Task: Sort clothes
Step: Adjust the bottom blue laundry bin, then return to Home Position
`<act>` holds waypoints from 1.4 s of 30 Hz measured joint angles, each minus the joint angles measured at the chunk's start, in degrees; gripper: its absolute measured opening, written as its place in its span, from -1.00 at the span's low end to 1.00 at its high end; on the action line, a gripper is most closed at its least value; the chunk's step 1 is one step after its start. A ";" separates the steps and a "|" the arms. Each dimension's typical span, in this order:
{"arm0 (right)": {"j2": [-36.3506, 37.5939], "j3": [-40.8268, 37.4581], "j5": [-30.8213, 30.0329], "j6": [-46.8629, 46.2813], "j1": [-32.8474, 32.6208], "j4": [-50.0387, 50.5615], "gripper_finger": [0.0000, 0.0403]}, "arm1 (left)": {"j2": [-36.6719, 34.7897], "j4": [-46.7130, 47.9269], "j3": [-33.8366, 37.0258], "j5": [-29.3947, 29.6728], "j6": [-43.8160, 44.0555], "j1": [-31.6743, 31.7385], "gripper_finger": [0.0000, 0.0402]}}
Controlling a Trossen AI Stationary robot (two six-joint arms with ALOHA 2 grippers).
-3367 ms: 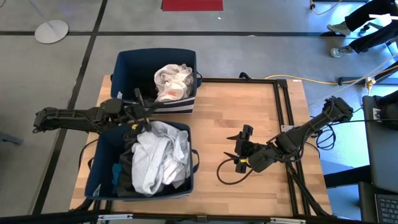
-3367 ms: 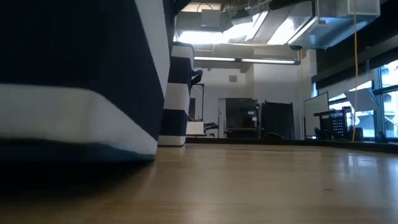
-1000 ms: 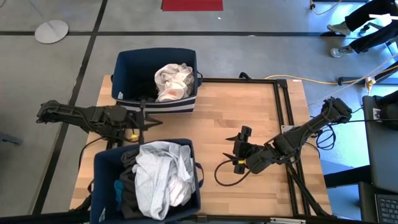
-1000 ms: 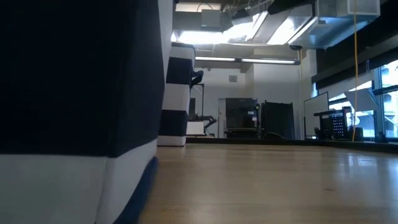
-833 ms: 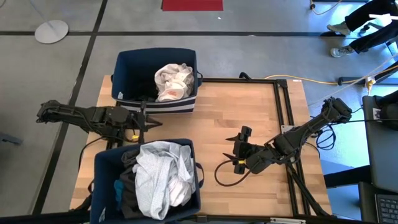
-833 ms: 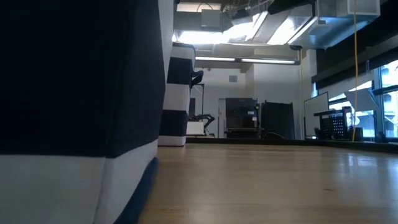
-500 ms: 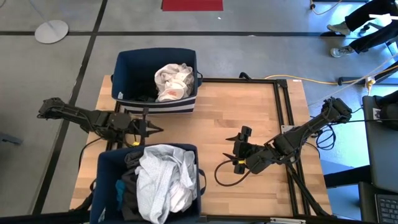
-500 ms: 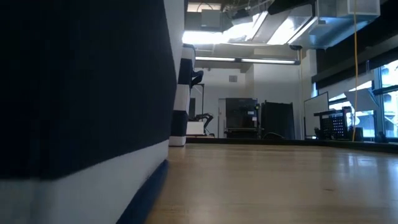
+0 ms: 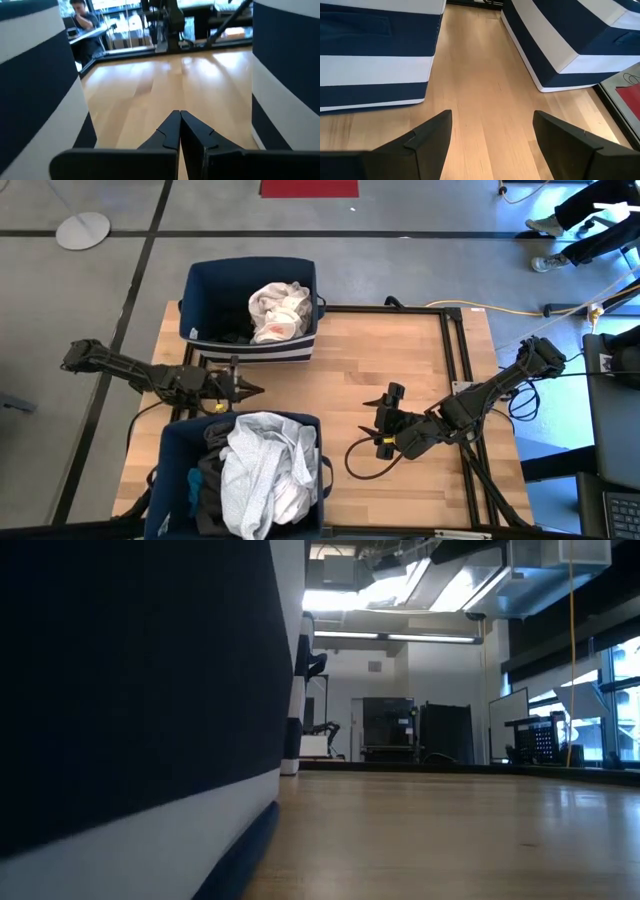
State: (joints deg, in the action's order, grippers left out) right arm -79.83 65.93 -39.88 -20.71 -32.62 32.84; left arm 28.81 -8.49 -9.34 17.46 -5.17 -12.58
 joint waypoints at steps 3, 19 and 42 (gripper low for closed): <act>0.00 0.00 -0.07 0.01 0.00 0.12 0.39 | -1.85 -3.04 3.38 -0.12 0.79 0.00 -1.00; 3.10 -4.32 -1.21 -1.62 -0.89 1.45 0.39 | -10.65 -4.10 8.78 -0.07 1.35 0.02 -1.00; 52.16 -48.30 26.68 11.93 16.99 -29.29 0.39 | -13.50 -2.63 8.78 0.08 -1.17 0.02 -1.00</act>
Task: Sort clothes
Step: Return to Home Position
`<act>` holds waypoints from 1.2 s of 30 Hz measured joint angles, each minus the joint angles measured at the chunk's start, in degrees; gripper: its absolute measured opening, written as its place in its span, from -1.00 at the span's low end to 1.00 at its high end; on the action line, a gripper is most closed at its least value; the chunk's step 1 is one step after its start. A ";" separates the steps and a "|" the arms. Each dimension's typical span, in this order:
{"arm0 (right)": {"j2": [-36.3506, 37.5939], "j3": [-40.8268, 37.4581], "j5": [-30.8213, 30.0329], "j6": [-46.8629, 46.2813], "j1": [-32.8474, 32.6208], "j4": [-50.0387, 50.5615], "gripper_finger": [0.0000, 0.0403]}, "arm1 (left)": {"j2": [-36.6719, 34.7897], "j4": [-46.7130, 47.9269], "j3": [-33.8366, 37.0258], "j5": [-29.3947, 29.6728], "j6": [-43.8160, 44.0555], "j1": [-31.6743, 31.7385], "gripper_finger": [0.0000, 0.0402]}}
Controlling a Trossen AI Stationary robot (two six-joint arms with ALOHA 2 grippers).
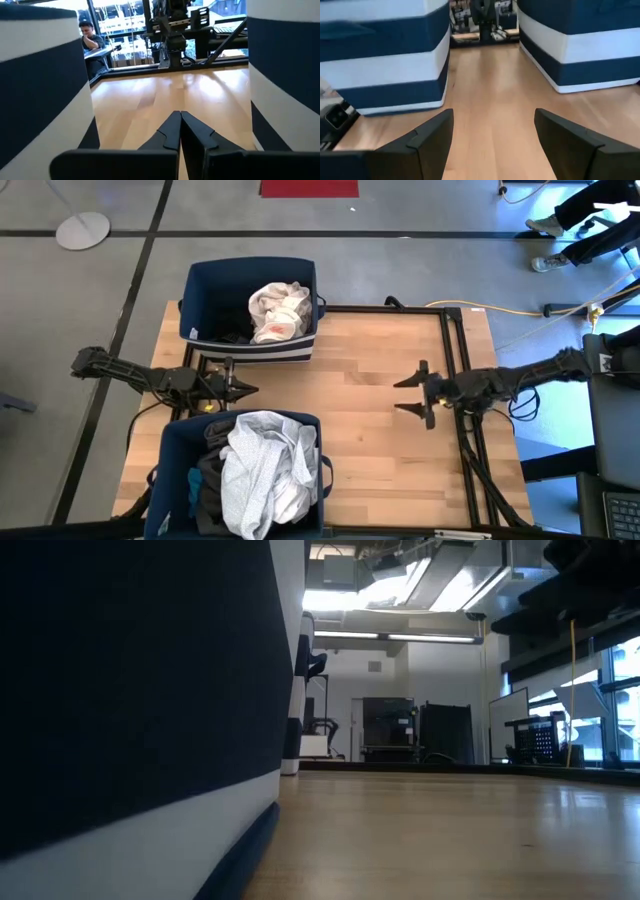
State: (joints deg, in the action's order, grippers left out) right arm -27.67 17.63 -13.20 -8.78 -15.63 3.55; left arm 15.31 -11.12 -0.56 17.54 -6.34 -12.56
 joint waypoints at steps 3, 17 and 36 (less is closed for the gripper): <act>4.88 -2.36 2.79 0.60 3.62 -0.74 0.39 | -0.09 -0.22 0.00 0.00 -0.44 0.00 -1.00; 20.74 -15.28 3.79 2.91 8.19 -2.30 0.39 | -0.35 0.20 0.00 0.00 0.57 0.00 -1.00; 21.54 -17.05 2.37 1.55 8.16 -6.60 0.39 | -4.92 5.45 0.00 0.66 3.36 2.23 -1.00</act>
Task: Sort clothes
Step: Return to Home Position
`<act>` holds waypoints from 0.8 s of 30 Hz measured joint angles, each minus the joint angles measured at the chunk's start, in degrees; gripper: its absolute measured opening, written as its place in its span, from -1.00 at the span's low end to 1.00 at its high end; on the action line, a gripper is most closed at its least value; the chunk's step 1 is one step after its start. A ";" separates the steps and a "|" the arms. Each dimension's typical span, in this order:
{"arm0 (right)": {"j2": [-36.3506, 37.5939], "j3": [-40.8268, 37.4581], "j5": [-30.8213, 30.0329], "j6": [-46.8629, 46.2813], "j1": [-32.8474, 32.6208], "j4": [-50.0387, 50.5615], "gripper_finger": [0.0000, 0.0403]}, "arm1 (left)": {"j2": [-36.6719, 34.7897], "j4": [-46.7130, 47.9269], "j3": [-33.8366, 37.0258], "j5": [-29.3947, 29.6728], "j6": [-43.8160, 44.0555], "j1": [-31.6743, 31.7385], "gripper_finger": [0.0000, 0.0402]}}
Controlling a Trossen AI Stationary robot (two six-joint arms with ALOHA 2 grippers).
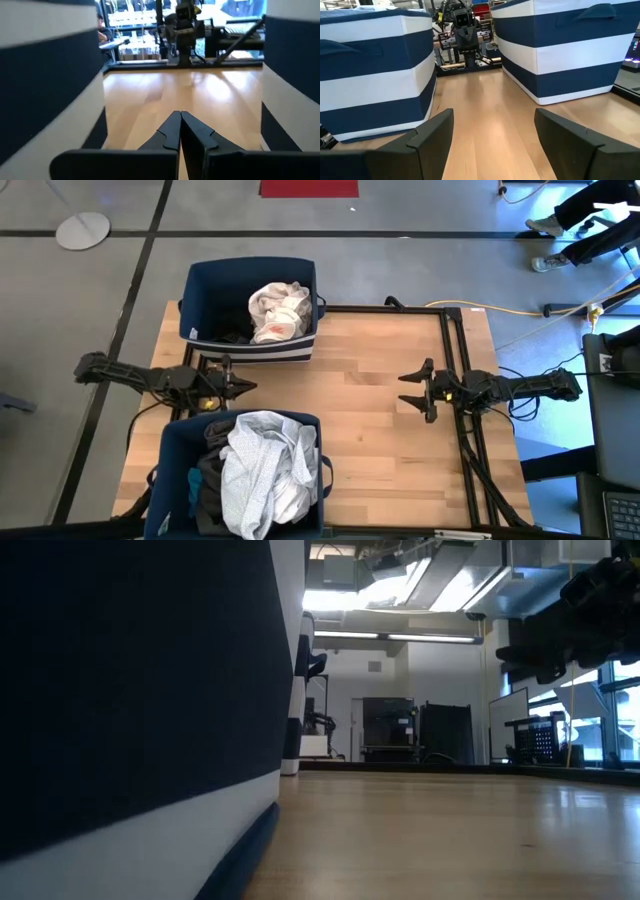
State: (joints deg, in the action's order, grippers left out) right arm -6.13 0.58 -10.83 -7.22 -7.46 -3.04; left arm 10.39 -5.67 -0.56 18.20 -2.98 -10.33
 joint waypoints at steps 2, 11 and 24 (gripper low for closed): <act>0.00 -0.02 0.00 0.00 0.00 -0.04 0.39 | -2.97 1.31 0.00 0.03 -0.03 0.01 -1.00; 0.01 -0.09 -0.02 0.02 0.00 0.03 0.39 | -9.75 2.82 0.00 -3.02 -1.44 -0.07 -1.00; -0.02 -0.13 -0.04 0.01 0.00 0.02 0.39 | -9.81 3.02 0.00 -4.11 -6.43 -0.07 -1.00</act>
